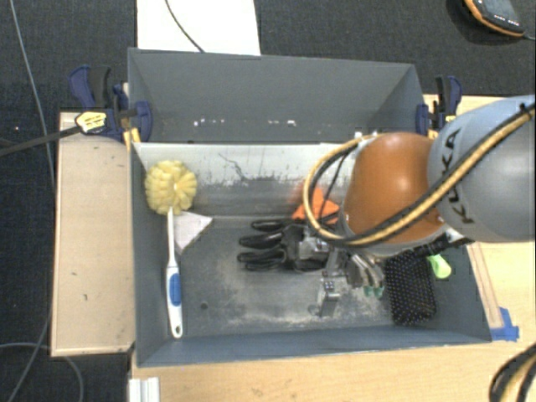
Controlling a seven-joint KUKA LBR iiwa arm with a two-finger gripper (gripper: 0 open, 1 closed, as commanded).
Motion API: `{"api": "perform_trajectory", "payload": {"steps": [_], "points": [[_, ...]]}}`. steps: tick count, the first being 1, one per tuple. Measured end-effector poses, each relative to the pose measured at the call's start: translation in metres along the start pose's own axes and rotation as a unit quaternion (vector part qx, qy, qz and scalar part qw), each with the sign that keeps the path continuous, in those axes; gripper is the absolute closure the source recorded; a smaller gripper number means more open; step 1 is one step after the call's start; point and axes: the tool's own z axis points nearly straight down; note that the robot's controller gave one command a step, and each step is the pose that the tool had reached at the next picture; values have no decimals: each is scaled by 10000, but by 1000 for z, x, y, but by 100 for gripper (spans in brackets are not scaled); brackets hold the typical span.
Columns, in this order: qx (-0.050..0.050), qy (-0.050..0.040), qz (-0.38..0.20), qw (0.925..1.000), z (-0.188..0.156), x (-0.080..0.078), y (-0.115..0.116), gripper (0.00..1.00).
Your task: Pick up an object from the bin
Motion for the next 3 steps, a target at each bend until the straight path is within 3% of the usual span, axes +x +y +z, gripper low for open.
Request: {"api": "perform_trajectory", "payload": {"steps": [1, 2, 3], "points": [[-2, -42, 17, 10000, -4, -2, 0, 0], [-10, -7, 883, 9961, 83, -82, -22, 0], [-15, -84, 245, 9997, 27, -81, 11, 0]]}}
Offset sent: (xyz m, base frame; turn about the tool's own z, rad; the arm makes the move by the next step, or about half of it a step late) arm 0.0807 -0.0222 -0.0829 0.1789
